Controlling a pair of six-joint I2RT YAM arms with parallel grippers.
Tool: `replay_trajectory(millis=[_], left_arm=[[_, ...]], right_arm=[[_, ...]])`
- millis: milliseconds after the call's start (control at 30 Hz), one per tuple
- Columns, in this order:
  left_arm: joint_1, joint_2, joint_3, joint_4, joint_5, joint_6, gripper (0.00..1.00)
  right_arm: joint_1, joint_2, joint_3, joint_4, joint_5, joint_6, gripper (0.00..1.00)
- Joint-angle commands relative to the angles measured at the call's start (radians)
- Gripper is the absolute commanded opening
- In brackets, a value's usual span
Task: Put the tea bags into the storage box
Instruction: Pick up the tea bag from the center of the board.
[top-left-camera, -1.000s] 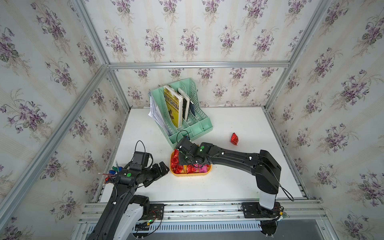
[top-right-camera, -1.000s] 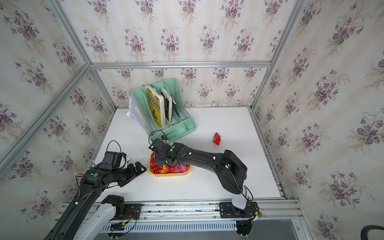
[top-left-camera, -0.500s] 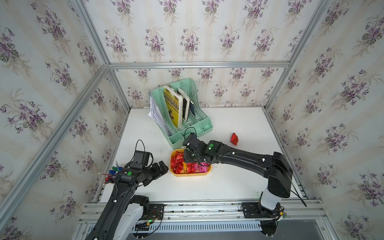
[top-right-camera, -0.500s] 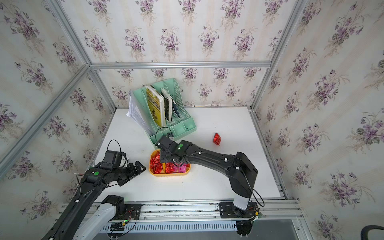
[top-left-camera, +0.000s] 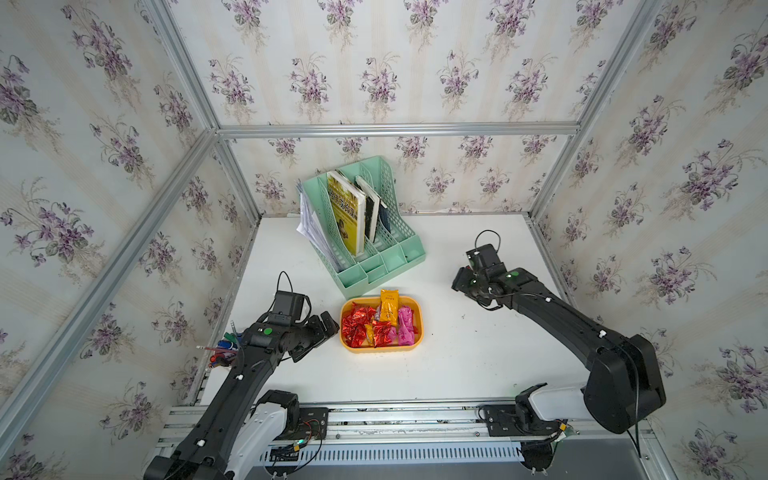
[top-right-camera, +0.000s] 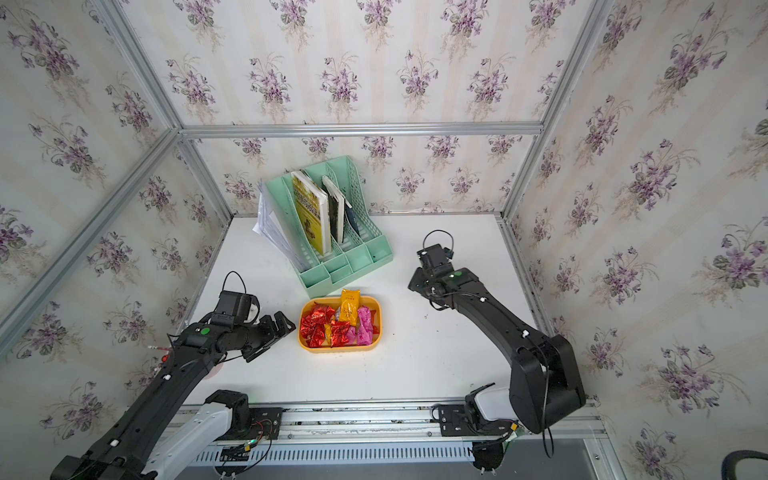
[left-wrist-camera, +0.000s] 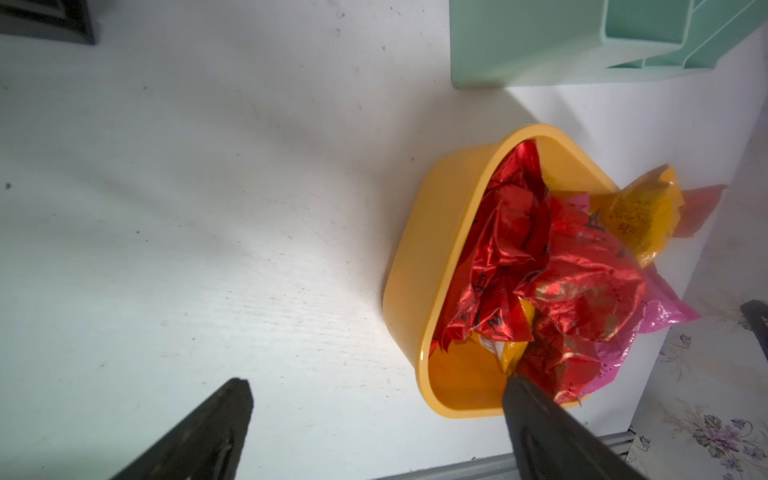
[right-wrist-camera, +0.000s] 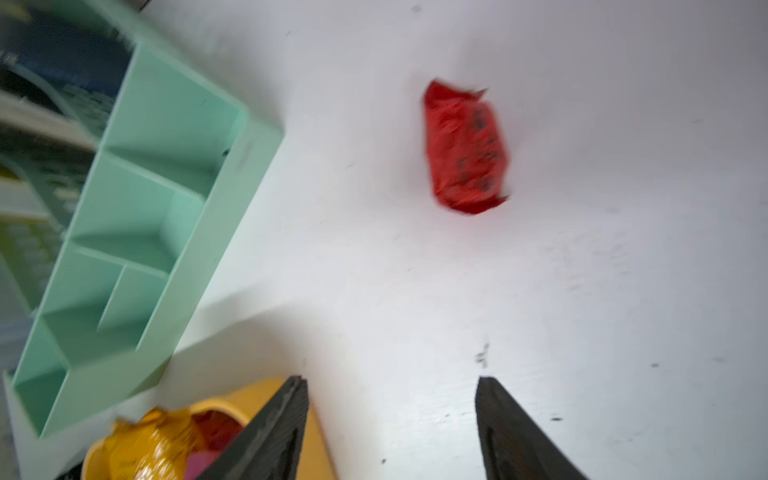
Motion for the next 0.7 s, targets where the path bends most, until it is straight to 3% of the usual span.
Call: replay_trajectory(millis=[0, 133, 233, 467, 667], left_arm=[[0.001, 0.018, 0.003, 0.051, -0.029, -0.037, 0.99], [0.001, 0.035, -0.001, 0.082, -0.037, -0.069, 0.99], [0.001, 0.036, -0.001, 0.091, -0.048, -0.087, 0.99], [0.001, -0.013, -0.025, 0.071, -0.072, -0.120, 0.99], [0.001, -0.080, -0.059, 0.030, -0.085, -0.134, 0.99]], right_arm=[[-0.077, 0.036, 0.008, 0.032, -0.055, -0.125, 0.77], [-0.108, 0.166, 0.102, 0.003, -0.013, -0.257, 0.92], [-0.111, 0.266, 0.177, -0.004, 0.023, -0.328, 0.97], [-0.111, 0.453, 0.324, -0.047, 0.094, -0.402, 0.95], [-0.111, 0.544, 0.342, -0.036, 0.064, -0.422, 0.80]])
